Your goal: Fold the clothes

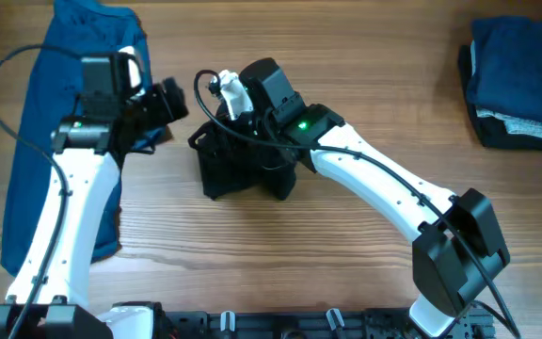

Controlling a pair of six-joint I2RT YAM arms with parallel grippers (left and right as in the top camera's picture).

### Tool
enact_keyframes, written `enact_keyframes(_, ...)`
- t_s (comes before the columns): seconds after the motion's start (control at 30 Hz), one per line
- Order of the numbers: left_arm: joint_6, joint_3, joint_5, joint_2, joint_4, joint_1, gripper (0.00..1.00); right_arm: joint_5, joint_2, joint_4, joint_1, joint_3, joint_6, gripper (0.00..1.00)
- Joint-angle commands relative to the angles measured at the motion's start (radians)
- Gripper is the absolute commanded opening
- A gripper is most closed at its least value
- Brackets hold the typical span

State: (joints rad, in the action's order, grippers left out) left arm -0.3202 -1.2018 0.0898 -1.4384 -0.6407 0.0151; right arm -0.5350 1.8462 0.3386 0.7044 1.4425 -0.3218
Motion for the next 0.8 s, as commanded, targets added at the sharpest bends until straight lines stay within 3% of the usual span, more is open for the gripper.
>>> enact_keyframes(0.0, -0.033, -0.016, -0.003, 0.060, 0.036, -0.094, 0.93, -0.072, 0.013, -0.001, 0.005, 0.019, -0.021, 0.73)
enact_keyframes(0.17, -0.052, -0.016, 0.025, 0.084, 0.068, -0.173, 0.97, 0.024, 0.013, 0.010, 0.009, 0.019, -0.022, 0.75)
enact_keyframes(0.4, -0.093, -0.016, 0.069, 0.087, 0.127, -0.175, 1.00, 0.166, 0.079, 0.020, 0.084, 0.019, -0.019, 0.81)
enact_keyframes(0.53, -0.107, -0.016, 0.077, 0.106, 0.185, -0.177, 1.00, 0.165, 0.146, 0.019, 0.154, 0.019, -0.022, 0.99)
enact_keyframes(0.77, -0.137, -0.016, 0.077, 0.125, 0.238, -0.177, 1.00, 0.220, 0.156, -0.026, 0.212, 0.020, -0.017, 0.99)
